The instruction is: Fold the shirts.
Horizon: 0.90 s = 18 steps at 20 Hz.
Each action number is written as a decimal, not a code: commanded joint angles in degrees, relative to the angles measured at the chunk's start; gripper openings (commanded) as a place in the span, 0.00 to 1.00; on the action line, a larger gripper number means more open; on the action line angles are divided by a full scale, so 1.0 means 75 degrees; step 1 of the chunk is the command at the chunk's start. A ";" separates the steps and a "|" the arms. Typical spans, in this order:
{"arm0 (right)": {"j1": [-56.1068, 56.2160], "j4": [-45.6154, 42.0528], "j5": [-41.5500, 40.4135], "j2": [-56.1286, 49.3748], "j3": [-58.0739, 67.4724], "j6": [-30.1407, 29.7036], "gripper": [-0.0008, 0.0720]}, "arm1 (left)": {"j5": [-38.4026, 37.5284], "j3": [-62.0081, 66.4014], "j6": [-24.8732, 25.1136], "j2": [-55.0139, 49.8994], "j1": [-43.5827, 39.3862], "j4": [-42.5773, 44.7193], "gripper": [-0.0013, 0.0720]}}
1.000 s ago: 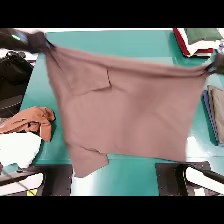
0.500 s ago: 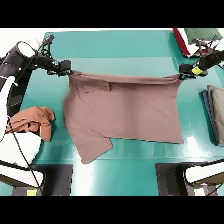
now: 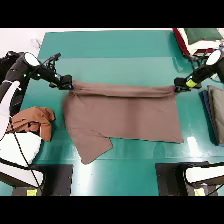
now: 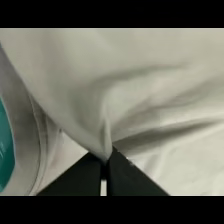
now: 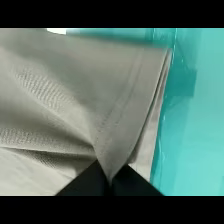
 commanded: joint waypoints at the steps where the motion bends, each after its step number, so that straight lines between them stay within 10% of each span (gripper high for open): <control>1: -0.0050 0.0388 -0.0670 0.0350 -0.0851 0.0003 0.37 | -0.0111 -0.0562 -0.0067 -0.0009 0.0003 -0.0006 0.21; 2: -0.0131 0.0565 -0.0676 0.0428 -0.0842 0.0003 0.45 | -0.0131 -0.0574 -0.0169 -0.0006 0.0003 -0.0003 0.62; 3: -0.0239 0.0766 -0.0627 0.0574 -0.0842 -0.0006 0.45 | -0.0198 -0.0574 -0.0443 0.0058 0.0026 0.0000 0.66; 12: -0.0423 0.0822 0.0694 0.2850 -0.0851 -0.0160 0.45 | -0.0431 -0.4558 -0.0717 0.3689 0.0041 0.1134 0.66; 18: 0.0245 0.0819 0.0554 0.3232 -0.0851 -0.0154 0.44 | 0.0090 -0.7463 -0.0740 0.5065 0.0041 -0.0099 0.66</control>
